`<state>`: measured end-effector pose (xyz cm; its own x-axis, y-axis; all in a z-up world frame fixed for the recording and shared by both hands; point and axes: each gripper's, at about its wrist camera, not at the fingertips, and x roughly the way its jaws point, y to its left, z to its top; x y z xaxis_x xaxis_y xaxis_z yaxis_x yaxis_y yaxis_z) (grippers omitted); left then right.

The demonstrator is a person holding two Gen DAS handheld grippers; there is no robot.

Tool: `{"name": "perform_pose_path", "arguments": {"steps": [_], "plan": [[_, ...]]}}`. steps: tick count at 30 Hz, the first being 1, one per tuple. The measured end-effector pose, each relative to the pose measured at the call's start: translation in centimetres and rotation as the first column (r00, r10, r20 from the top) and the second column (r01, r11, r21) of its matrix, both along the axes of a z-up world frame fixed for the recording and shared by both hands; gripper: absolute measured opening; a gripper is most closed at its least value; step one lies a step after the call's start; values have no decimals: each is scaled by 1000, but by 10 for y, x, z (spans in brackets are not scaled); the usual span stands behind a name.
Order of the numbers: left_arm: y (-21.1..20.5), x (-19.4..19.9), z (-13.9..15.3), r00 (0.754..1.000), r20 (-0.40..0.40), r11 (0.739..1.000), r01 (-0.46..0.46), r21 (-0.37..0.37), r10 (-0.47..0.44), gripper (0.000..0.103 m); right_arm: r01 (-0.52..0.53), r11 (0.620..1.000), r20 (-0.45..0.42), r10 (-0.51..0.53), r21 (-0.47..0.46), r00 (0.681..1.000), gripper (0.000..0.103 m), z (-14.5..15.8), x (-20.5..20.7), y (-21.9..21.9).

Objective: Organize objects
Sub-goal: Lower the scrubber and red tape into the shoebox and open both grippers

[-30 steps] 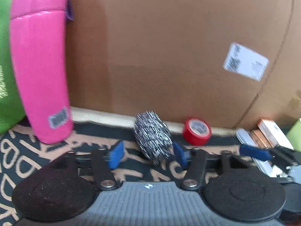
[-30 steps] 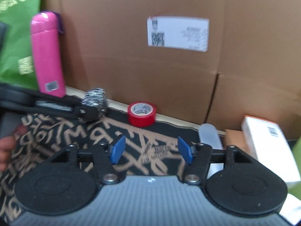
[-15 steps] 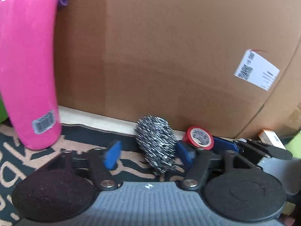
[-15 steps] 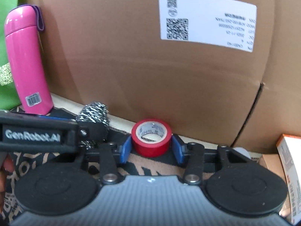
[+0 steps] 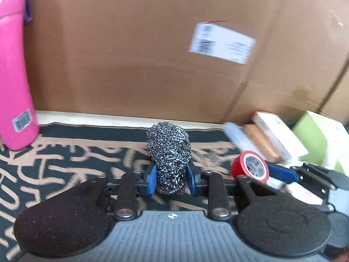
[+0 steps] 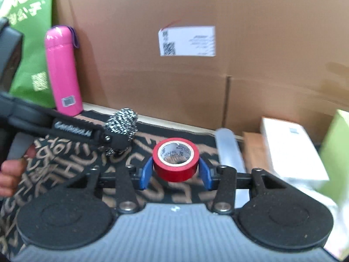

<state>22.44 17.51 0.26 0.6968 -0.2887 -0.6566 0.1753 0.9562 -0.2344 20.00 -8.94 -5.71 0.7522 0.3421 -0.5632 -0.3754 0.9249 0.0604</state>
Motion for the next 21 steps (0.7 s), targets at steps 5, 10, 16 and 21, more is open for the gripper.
{"name": "perform_pose_path", "arguments": {"steps": [5, 10, 16, 21], "plan": [[-41, -26, 25, 994, 65, 996, 85, -32, -83, 29, 1, 999, 64, -5, 53, 998, 45, 24, -50, -41], [-100, -42, 50, 967, 145, 976, 215, -34, -208, 29, 30, 995, 136, -42, 90, 990, 45, 49, -93, -91], [-190, -37, 63, 930, 186, 947, 322, 10, -318, 29, 158, 980, 212, -181, 119, 960, 45, 72, -122, -158], [-244, -20, 66, 922, 163, 936, 352, 30, -352, 29, 286, 949, 224, -309, 129, 924, 45, 77, -126, -211]]}}
